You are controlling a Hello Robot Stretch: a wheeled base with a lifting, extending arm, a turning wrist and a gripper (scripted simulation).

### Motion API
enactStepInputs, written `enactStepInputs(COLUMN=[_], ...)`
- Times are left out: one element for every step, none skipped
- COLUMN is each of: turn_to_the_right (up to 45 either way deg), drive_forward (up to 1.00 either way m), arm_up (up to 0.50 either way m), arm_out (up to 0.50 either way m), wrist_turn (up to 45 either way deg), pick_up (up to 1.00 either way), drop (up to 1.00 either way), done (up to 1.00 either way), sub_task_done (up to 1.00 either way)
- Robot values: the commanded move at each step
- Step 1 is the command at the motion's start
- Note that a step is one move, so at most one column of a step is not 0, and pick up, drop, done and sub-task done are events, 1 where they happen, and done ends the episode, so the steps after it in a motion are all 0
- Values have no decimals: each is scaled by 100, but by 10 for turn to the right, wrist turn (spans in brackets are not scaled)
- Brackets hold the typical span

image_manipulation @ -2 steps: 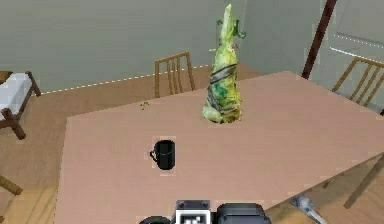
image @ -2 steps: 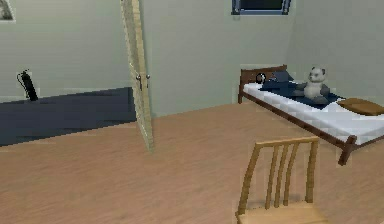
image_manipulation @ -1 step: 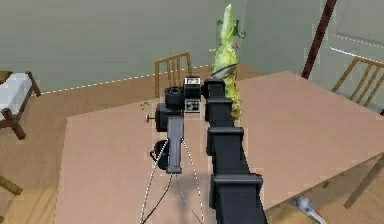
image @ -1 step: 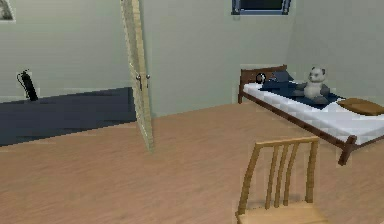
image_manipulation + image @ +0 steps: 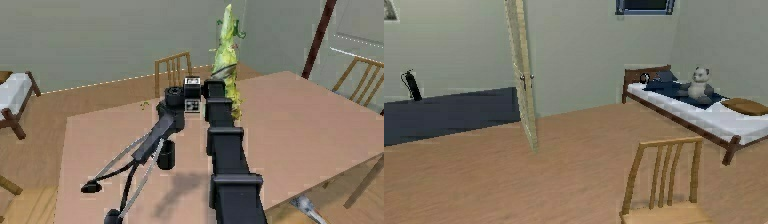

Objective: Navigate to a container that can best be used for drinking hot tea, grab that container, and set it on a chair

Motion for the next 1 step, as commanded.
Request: enactStepInputs(turn_to_the_right=[0], drive_forward=[0], arm_up=[0], arm_out=[2], wrist_turn=[0], pick_up=[0], drop=[0], done=[0], sub_task_done=[0])
